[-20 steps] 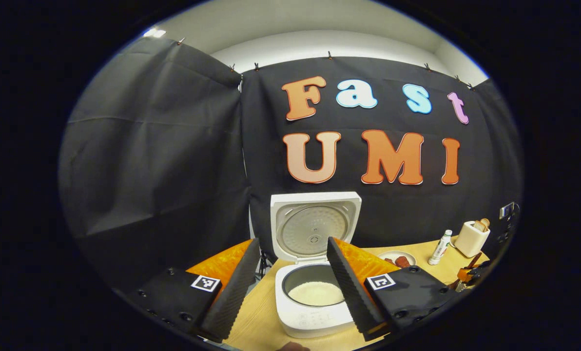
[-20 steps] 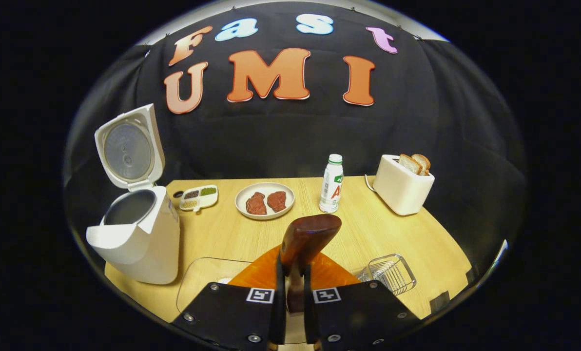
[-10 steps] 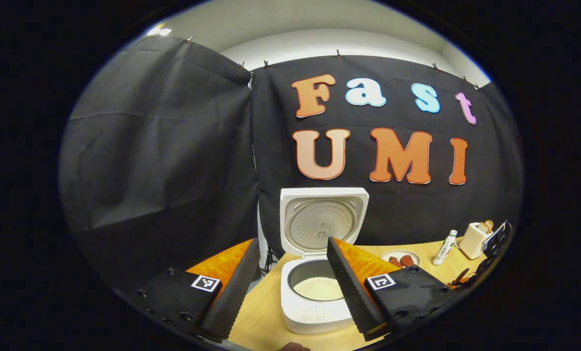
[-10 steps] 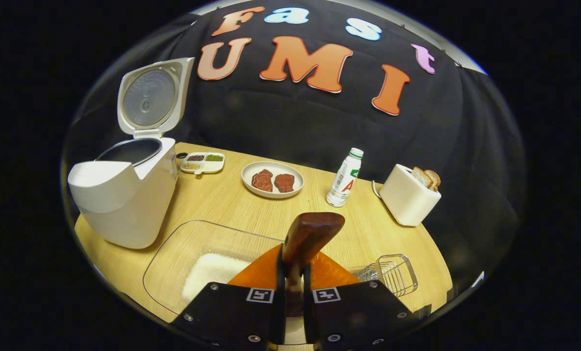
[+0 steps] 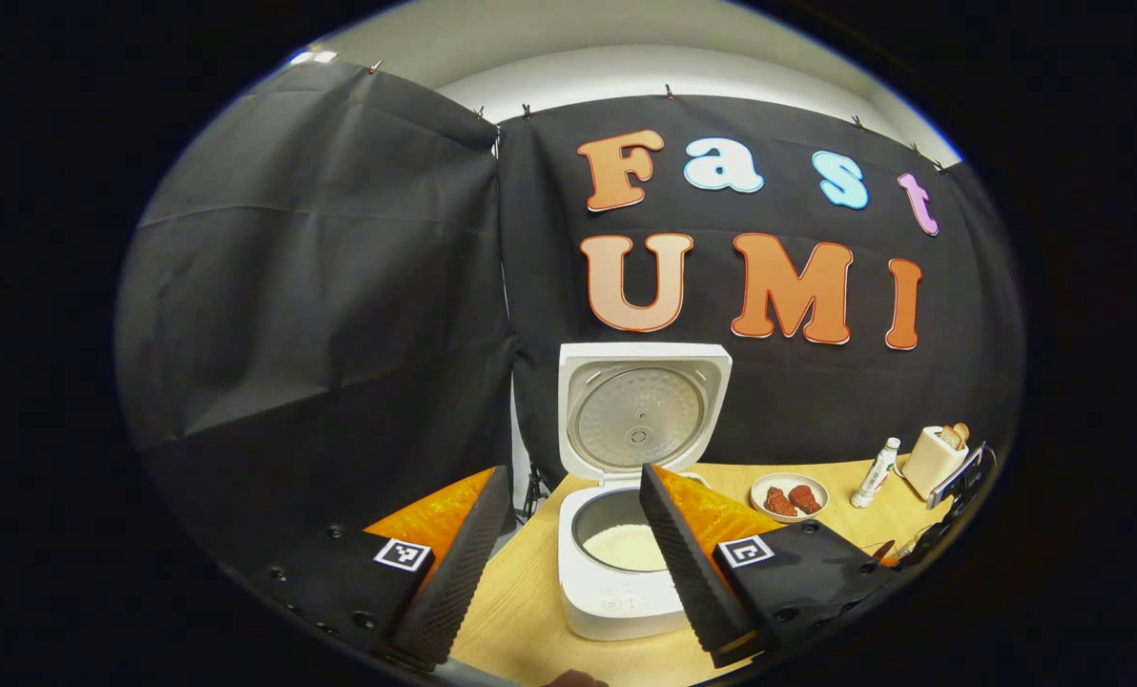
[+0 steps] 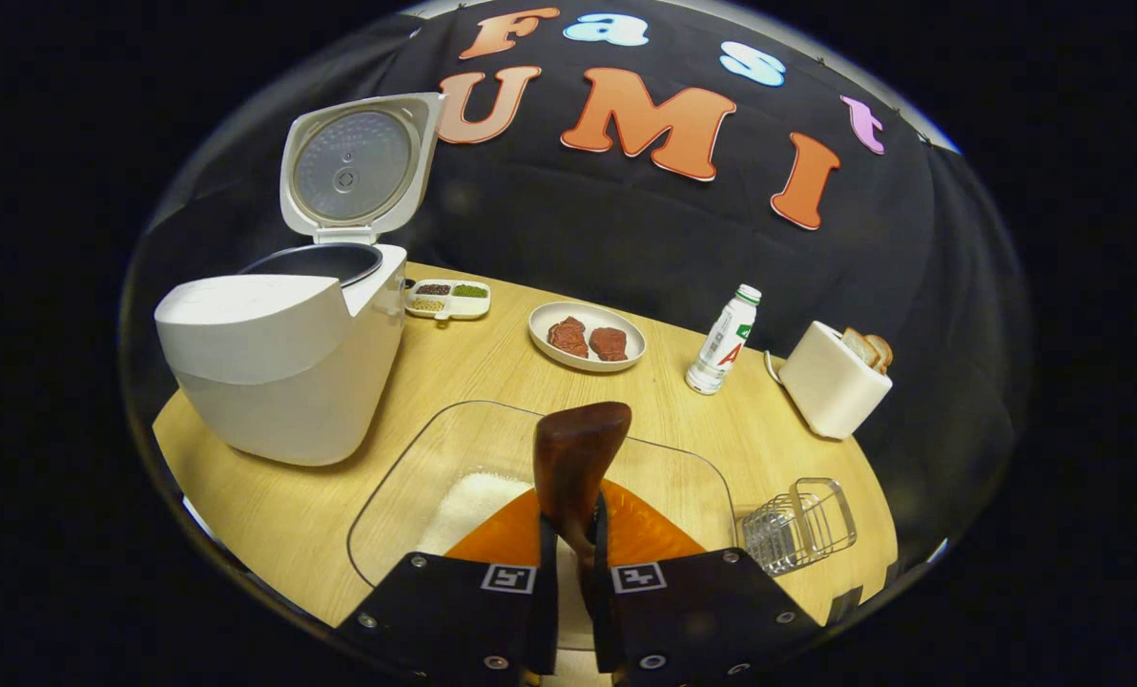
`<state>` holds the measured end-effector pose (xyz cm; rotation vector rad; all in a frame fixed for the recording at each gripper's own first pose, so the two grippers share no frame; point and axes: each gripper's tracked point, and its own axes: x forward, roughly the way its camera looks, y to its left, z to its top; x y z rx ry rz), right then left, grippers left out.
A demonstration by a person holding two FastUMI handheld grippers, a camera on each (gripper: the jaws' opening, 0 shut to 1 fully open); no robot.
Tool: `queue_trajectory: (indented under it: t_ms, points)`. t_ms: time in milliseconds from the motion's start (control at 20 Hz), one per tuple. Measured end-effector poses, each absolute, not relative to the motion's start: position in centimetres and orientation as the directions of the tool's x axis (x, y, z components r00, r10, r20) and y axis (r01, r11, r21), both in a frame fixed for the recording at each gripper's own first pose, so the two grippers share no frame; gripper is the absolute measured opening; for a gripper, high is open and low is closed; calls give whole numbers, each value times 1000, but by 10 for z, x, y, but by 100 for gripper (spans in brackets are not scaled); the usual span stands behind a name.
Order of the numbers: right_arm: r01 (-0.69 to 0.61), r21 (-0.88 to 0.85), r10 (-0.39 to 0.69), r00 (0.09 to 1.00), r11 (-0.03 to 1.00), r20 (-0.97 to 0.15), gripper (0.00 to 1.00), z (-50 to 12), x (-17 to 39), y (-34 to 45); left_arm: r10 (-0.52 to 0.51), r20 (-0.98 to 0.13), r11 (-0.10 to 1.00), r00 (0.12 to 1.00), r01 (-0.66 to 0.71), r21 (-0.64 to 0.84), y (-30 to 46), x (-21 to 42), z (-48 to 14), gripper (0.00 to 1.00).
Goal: Close the left gripper, press the button to open the rice cooker; take a wooden spoon from the chopstick holder with the right hand, scoop a spoonful of rice and pour it into the rice cooker, then put the wooden spoon back into the chopstick holder.
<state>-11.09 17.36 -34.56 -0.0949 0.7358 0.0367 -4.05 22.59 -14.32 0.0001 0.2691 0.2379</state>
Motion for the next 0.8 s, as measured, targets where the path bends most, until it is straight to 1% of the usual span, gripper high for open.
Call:
queue_trajectory:
  t_ms: [250, 300, 350, 400, 450, 500, 650, 750, 800]
  points:
    - [61, 149, 65, 696, 987, -716, 15, -346, -104, 188, 261, -281, 965, 923, -261, 38, 238, -40, -151, 90]
    - [74, 176, 78, 689, 982, -720, 15, -347, -103, 191, 264, -284, 964, 921, -264, 42, 240, -41, -153, 94]
    - [82, 190, 83, 684, 978, -725, 15, -348, -101, 193, 269, -286, 963, 920, -267, 45, 242, -41, -153, 90]
    - [90, 199, 86, 680, 976, -728, 15, -348, -101, 192, 269, -287, 962, 919, -267, 47, 242, -40, -153, 90]
    - [100, 216, 93, 675, 971, -732, 15, -348, -100, 192, 270, -288, 962, 919, -267, 49, 242, -39, -154, 94]
    - [119, 242, 102, 669, 963, -736, 15, -349, -100, 193, 270, -289, 962, 918, -267, 50, 242, -39, -154, 90]
    - [205, 375, 162, 649, 904, -743, 15, -349, -95, 198, 269, -296, 963, 917, -266, 52, 242, -37, -157, 90]
    - [231, 440, 197, 654, 868, -731, 15, -348, -91, 205, 265, -301, 964, 916, -262, 52, 241, -36, -159, 90]
    - [231, 458, 208, 659, 858, -723, 15, -346, -88, 207, 264, -302, 964, 916, -261, 53, 242, -35, -159, 94]
